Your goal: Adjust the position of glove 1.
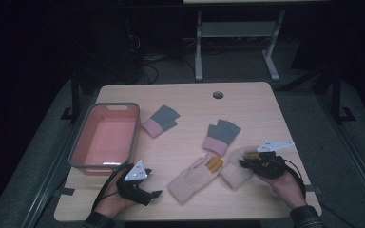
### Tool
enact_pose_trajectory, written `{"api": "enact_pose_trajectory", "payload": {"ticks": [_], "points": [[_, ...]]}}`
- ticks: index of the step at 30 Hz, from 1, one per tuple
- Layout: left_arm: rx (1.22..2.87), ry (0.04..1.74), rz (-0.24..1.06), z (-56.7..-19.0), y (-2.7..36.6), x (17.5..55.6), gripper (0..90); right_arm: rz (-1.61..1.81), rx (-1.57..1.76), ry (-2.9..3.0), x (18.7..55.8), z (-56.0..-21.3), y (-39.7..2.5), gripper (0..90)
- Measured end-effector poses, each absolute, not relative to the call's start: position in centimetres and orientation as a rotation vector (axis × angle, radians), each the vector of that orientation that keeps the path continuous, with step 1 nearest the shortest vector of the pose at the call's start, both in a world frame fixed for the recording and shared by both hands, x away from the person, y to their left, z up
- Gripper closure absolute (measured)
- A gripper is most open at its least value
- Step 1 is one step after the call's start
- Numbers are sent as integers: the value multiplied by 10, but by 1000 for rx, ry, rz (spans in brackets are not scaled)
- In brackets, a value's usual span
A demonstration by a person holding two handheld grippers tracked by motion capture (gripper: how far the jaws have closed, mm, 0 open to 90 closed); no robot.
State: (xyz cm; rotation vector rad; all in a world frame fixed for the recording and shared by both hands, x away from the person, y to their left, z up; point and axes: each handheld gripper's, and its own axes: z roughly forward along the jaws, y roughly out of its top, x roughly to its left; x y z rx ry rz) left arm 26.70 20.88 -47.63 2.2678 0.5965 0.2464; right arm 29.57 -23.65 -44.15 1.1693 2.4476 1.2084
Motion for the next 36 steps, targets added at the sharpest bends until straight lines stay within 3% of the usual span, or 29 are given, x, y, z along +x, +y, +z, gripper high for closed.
{"api": "enact_pose_trajectory", "payload": {"ticks": [12, 36], "points": [[2264, 599, 246, -476, 209, 267, 130, 1337, 1088, 2451, 292, -413, -217, 874], [2266, 596, 249, -476, 209, 267, 130, 1349, 1024, 2598, 285, -412, -100, 872]]}}
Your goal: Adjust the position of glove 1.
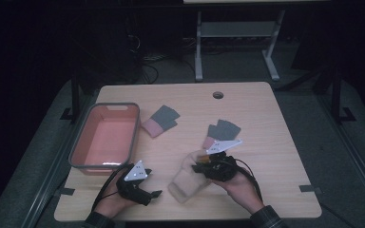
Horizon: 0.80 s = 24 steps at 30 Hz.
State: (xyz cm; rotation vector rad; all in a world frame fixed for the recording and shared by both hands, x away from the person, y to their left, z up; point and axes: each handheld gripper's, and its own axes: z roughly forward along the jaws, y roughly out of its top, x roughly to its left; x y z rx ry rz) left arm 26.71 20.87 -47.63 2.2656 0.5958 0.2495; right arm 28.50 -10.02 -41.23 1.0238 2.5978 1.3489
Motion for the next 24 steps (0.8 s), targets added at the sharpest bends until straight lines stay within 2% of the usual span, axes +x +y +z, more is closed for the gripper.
{"api": "enact_pose_trajectory", "payload": {"ticks": [6, 10, 13, 19, 24], "points": [[2264, 600, 245, -476, 209, 267, 130, 1311, 1032, 2635, 282, -421, -90, 860], [2262, 601, 244, -476, 209, 267, 130, 1290, 1005, 2652, 282, -424, -86, 729], [2263, 600, 245, -476, 209, 267, 130, 1307, 993, 2655, 282, -423, -90, 680], [2265, 597, 247, -477, 209, 267, 130, 1263, 939, 2622, 284, -422, -115, 696], [2269, 593, 250, -476, 209, 267, 130, 1232, 1050, 2571, 297, -426, -146, 682]]}}
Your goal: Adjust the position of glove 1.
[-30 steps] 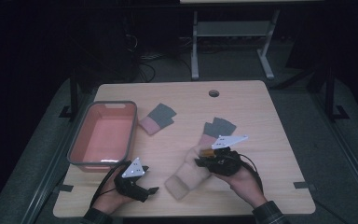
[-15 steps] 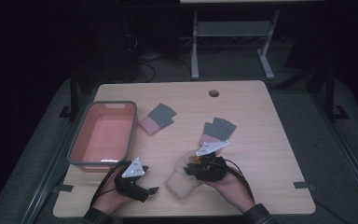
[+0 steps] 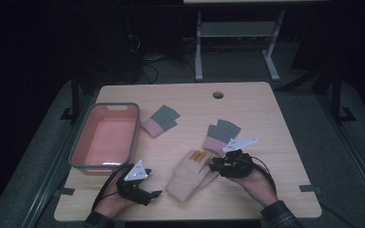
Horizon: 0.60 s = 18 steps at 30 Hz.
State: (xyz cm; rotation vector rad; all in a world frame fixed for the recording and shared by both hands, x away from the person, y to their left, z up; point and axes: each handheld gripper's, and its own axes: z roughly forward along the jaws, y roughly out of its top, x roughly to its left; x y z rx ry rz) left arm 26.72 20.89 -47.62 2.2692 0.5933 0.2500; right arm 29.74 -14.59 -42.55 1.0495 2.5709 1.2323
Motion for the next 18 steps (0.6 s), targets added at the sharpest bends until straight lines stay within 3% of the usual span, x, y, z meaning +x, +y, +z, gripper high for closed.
{"api": "enact_pose_trajectory", "payload": {"ticks": [8, 14, 18], "points": [[2268, 597, 246, -476, 209, 267, 130, 1232, 1165, 2507, 328, -437, -158, 662], [2267, 598, 245, -476, 209, 267, 130, 1270, 1227, 2518, 343, -442, -148, 608], [2269, 596, 246, -476, 209, 267, 130, 1275, 1238, 2506, 351, -447, -141, 618]]}}
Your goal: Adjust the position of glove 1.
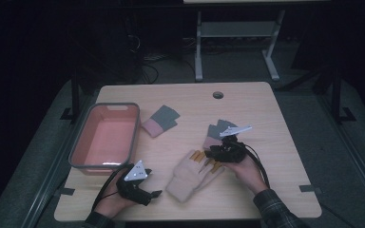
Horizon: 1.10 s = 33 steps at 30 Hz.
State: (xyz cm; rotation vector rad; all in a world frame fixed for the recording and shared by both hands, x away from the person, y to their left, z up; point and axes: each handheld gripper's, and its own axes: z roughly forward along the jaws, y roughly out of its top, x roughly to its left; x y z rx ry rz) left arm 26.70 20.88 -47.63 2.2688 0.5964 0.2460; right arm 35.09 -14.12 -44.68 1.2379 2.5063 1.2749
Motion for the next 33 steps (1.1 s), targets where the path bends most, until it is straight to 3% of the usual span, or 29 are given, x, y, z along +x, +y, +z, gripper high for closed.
{"api": "enact_pose_trajectory", "payload": {"ticks": [4, 9, 12, 33], "points": [[2267, 597, 246, -476, 209, 267, 130, 1195, 1244, 2561, 352, -458, -135, 667], [2268, 598, 245, -476, 209, 267, 130, 1164, 1214, 2576, 350, -464, -133, 841], [2267, 597, 246, -476, 209, 267, 130, 1171, 1210, 2556, 348, -460, -134, 867], [2269, 594, 249, -476, 209, 267, 130, 1381, 1045, 2421, 309, -393, -155, 872]]}}
